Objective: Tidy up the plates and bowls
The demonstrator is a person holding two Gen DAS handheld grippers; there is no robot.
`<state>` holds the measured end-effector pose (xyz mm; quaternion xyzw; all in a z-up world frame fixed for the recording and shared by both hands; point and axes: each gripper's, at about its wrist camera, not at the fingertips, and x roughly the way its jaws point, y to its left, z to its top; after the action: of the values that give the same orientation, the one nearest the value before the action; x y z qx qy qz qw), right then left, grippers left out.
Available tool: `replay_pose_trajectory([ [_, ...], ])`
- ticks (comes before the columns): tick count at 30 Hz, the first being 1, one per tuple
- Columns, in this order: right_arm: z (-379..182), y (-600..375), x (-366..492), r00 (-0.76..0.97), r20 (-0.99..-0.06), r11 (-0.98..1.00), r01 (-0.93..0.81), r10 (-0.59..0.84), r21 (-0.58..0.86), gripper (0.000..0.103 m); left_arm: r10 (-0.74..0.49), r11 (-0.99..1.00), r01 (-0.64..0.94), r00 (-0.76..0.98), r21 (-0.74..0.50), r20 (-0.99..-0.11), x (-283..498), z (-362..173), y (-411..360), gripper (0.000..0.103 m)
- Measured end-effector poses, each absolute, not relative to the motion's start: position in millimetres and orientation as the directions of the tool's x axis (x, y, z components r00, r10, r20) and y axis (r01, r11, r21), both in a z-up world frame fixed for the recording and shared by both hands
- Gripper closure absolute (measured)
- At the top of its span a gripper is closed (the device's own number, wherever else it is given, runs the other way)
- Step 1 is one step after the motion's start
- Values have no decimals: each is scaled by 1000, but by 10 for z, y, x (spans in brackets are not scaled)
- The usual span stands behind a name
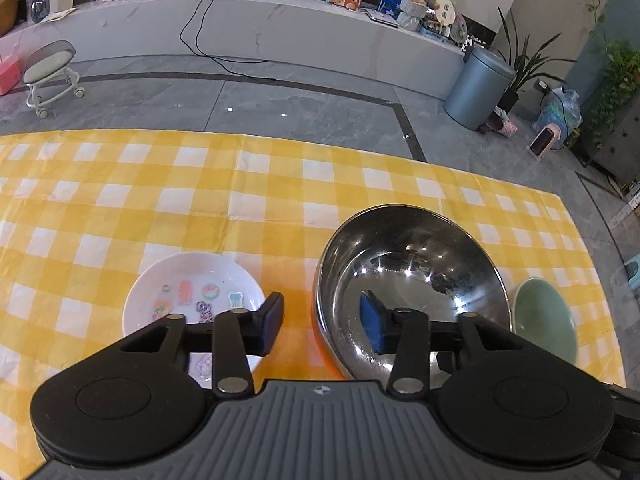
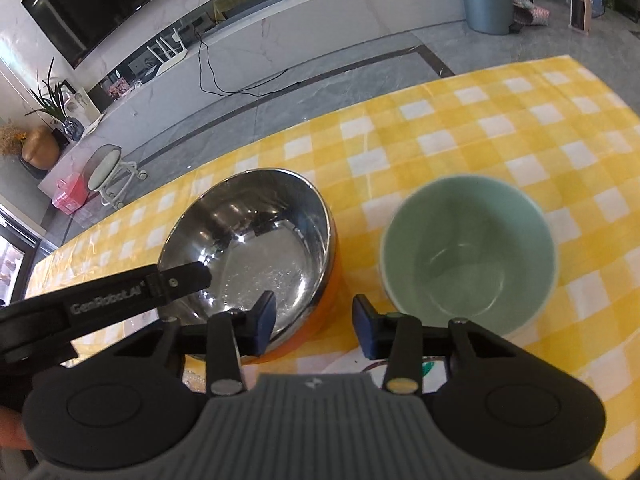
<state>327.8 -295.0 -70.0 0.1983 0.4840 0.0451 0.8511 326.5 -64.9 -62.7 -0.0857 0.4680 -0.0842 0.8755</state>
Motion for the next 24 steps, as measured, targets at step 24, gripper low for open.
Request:
replay_pose_trajectory([
  [24,-655,-2924,3204,504,-820,915,130,271,382,84,-155,988,73,552,-138,-819,3132,-429,-786,96],
])
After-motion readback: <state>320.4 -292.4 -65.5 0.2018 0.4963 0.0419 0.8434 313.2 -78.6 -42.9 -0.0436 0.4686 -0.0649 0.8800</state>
